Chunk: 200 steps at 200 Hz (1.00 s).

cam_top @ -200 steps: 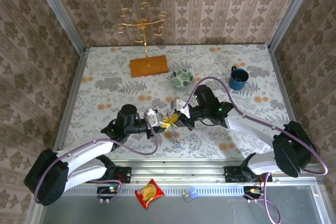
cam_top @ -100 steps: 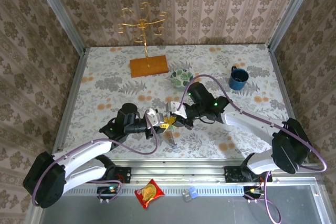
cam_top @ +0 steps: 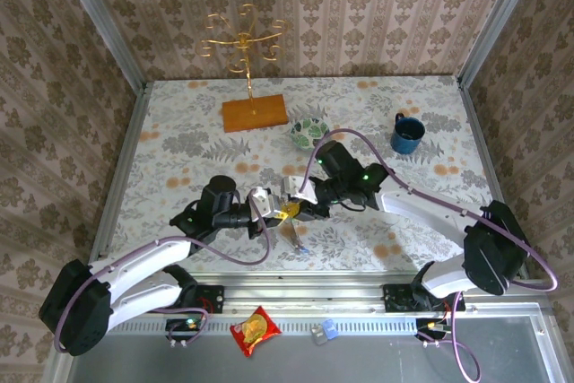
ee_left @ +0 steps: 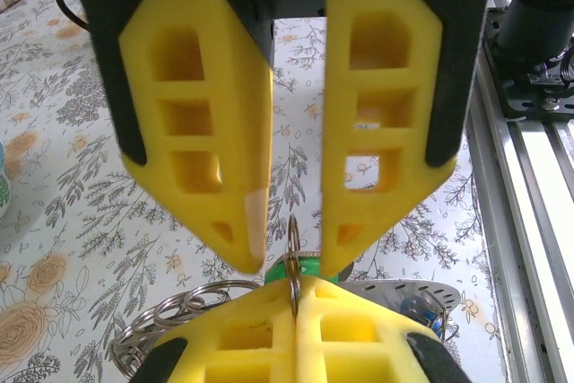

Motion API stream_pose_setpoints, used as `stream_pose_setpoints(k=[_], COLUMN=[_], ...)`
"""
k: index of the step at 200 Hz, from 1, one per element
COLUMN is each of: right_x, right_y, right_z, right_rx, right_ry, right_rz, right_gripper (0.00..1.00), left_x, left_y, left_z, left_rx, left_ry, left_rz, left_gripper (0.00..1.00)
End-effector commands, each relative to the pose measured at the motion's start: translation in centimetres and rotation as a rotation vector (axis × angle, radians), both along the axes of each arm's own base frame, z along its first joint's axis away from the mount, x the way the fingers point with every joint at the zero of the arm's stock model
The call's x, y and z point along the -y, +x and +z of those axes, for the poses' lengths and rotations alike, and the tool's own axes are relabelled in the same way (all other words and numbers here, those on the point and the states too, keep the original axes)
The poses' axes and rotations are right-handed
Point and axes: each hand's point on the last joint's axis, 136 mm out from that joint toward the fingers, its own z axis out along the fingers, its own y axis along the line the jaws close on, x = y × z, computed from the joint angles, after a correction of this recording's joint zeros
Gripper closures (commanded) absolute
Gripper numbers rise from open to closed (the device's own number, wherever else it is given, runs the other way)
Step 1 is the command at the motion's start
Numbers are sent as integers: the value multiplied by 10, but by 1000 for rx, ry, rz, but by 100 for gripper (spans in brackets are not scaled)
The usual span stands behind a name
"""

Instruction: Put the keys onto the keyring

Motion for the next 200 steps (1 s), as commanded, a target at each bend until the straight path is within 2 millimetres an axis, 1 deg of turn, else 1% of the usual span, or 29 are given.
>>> stream_pose_setpoints(k=[1,30,64,88,116,142,158,172,190,193,195,196,200], right_x=[5,5,6,8,13,19,19,16,12,11,11,11,11], right_y=[-3,-4,-4,-6,-6,-5,-7,-8,-6,-6,-5,-5,-4], right_z=[12,8,7,3,-3,-21,-25,-23,-12,-10,-8,-8,-4], right_rx=[-3,-22,-24,-34,-28,-39,-59,-69,-56,-51,-48,-48,-36], right_ry=[53,49,44,25,3,-44,-47,-21,36,47,55,55,75], right_rz=[-25,-28,-27,-21,-34,-59,-62,-63,-73,-76,-81,-81,-86], right_gripper=[74,76,88,100,100,100,100,100,100,97,93,93,85], left_x=[4,4,4,4,3,4,4,5,6,6,6,5,6], left_y=[-2,-1,-1,-1,1,1,1,1,1,1,1,2,2], left_z=[17,18,18,20,21,23,23,22,22,22,22,22,22], left_rx=[46,51,57,63,73,81,79,75,69,68,66,64,65], left_ry=[-38,-44,-44,-48,-56,-72,-79,-81,-90,-93,-94,-93,-100], left_rz=[-31,-33,-32,-28,-18,-17,-14,-18,-18,-15,-14,-12,-10], left_gripper=[100,100,100,100,100,100,100,100,100,100,100,100,100])
